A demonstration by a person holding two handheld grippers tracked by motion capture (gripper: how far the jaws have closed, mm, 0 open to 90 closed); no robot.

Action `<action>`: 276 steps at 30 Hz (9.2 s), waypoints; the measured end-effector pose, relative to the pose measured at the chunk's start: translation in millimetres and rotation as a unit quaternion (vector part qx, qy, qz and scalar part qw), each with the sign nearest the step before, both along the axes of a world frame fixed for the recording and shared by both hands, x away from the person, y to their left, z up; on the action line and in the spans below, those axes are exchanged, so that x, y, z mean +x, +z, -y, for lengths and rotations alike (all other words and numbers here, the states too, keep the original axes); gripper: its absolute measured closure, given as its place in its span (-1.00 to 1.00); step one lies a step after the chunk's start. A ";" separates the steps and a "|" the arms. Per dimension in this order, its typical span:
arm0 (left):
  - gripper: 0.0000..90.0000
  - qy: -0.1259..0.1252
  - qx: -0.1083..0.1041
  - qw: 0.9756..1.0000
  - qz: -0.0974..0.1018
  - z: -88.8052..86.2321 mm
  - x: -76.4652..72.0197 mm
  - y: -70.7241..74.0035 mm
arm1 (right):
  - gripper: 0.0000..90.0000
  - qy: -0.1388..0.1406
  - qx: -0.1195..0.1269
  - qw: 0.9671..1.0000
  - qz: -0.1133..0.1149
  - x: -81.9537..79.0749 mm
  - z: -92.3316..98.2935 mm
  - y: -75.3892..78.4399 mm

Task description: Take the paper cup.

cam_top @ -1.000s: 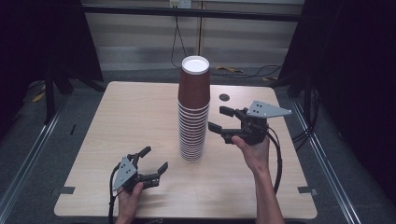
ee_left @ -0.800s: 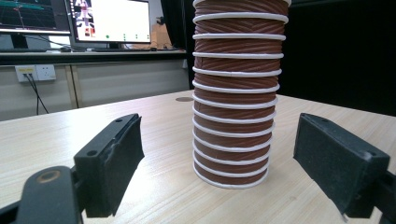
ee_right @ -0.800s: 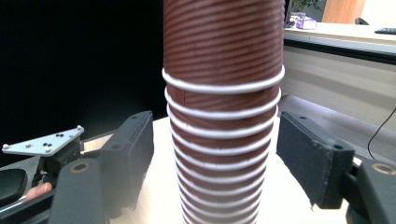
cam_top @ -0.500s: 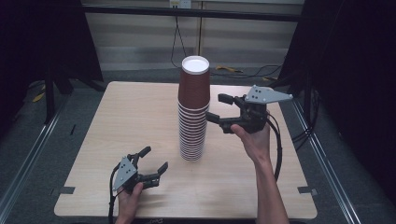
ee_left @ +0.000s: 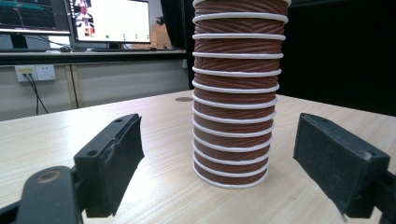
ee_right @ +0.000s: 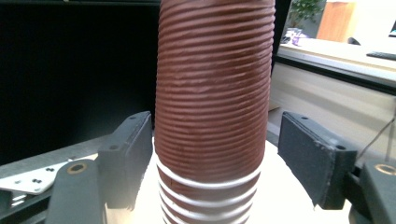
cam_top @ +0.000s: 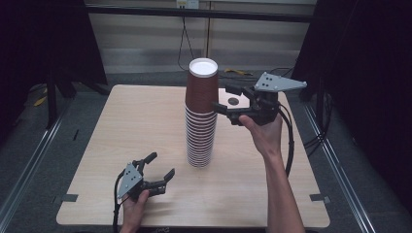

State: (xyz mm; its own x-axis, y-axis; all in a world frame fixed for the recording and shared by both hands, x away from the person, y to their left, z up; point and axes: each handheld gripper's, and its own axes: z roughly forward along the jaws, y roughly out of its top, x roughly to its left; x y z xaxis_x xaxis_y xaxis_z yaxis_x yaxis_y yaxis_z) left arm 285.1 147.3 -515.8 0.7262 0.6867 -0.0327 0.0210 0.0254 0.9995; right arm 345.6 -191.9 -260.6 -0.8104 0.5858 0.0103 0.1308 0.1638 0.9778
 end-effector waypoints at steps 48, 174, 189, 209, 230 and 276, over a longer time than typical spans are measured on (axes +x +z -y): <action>-0.66 -0.004 0.000 1.000 -0.001 -0.2 0.2 0.0 | -0.59 0.055 -0.116 0.990 -0.061 47.8 -47.4 55.8; -0.66 -0.005 0.000 1.000 -0.002 -0.1 0.4 0.0 | -0.51 -0.030 0.112 0.991 0.068 7.9 41.0 76.6; -0.66 -0.005 0.002 1.000 -0.004 0.1 0.5 0.3 | -0.51 -0.053 0.090 0.994 0.046 6.0 53.2 59.0; -0.66 -0.011 0.010 1.000 -0.007 0.9 2.0 1.1 | -0.51 -0.055 0.073 0.996 -0.004 -7.1 63.3 2.7; -0.65 -0.053 0.047 0.997 -0.018 10.7 4.7 19.8 | -0.51 -0.049 0.069 0.996 -0.038 -25.5 57.3 -48.9; -0.66 -0.192 0.039 0.980 -0.037 42.2 5.8 41.6 | -0.50 0.055 0.056 0.991 -0.112 -46.1 -1.9 -146.5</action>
State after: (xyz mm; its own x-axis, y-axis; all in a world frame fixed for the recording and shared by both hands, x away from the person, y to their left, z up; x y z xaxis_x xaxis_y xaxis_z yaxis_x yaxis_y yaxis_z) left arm 290.9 105.1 -474.2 0.9289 0.3665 -0.0526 0.0859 -0.0751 0.9935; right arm 299.5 -190.0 -407.1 -0.8393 0.4794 0.2563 0.3335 0.0818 0.9392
